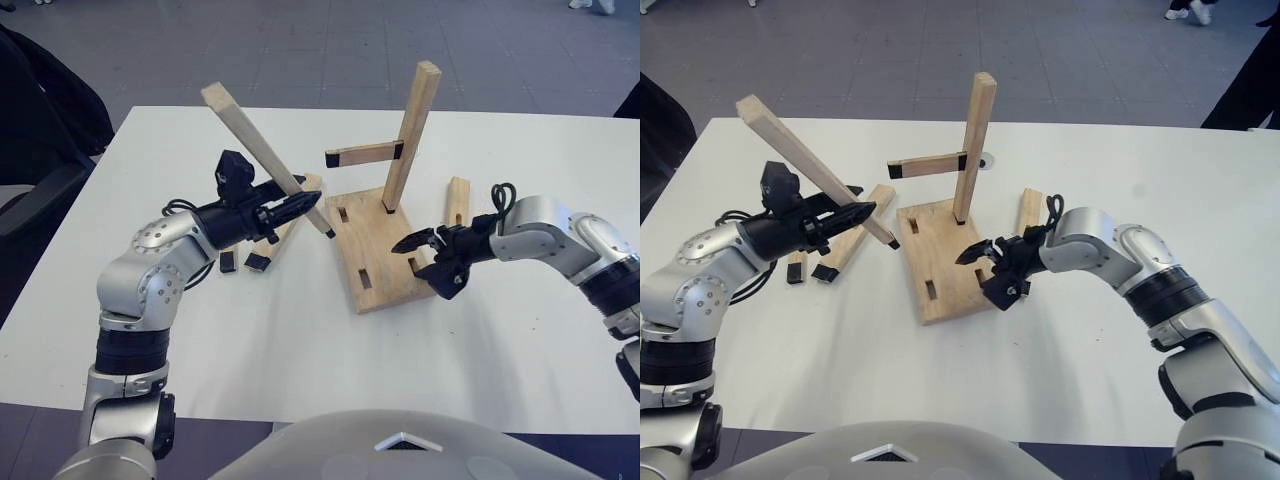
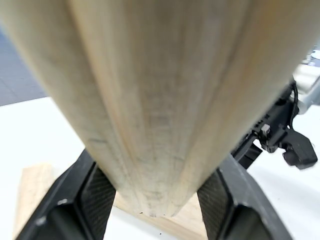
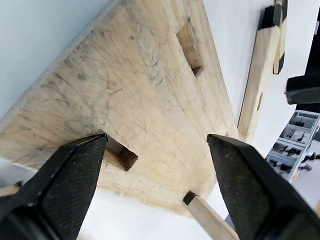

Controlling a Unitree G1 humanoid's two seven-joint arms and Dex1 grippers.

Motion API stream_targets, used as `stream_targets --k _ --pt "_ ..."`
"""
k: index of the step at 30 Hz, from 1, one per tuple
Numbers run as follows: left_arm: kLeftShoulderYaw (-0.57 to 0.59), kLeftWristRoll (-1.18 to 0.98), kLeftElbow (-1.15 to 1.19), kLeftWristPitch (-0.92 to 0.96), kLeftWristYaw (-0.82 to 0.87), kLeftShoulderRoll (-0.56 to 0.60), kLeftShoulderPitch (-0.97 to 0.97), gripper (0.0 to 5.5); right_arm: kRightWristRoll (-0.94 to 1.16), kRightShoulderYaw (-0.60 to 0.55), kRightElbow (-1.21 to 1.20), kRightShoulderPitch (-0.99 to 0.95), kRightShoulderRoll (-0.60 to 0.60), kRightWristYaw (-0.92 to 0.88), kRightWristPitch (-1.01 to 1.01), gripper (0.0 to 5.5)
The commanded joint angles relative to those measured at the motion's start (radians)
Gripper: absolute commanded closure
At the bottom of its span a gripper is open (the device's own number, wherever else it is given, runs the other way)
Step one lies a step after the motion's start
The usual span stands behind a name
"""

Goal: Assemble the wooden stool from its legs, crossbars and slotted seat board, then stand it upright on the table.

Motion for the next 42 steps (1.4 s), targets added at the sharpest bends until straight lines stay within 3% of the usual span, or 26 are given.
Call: stream_targets --k 1,7,16,42 --pt "-0.020 0.062 0.043 -0.099 -0.048 -0.021 0.035 3.40 -0.187 0.046 0.090 0.082 -0.083 -0.030 -0.132 1.80" --pt "-0.038 0.124 0.135 -0.266 -0.067 -0.115 0.040 3.40 -0.286 0.025 0.110 0.086 -0.099 -0.134 -0.223 1.80" --pt "-0.044 0.206 0.361 -0.434 -0.107 -0.201 -0.052 3.40 -0.282 0.022 0.111 0.070 -0.072 -0.148 -0.213 1.80" --pt "-0.102 0.296 0.556 -0.434 -0.204 -0.216 -0.133 3.44 -0.253 0.017 0.084 0.085 -0.046 -0.138 -0.151 1.80"
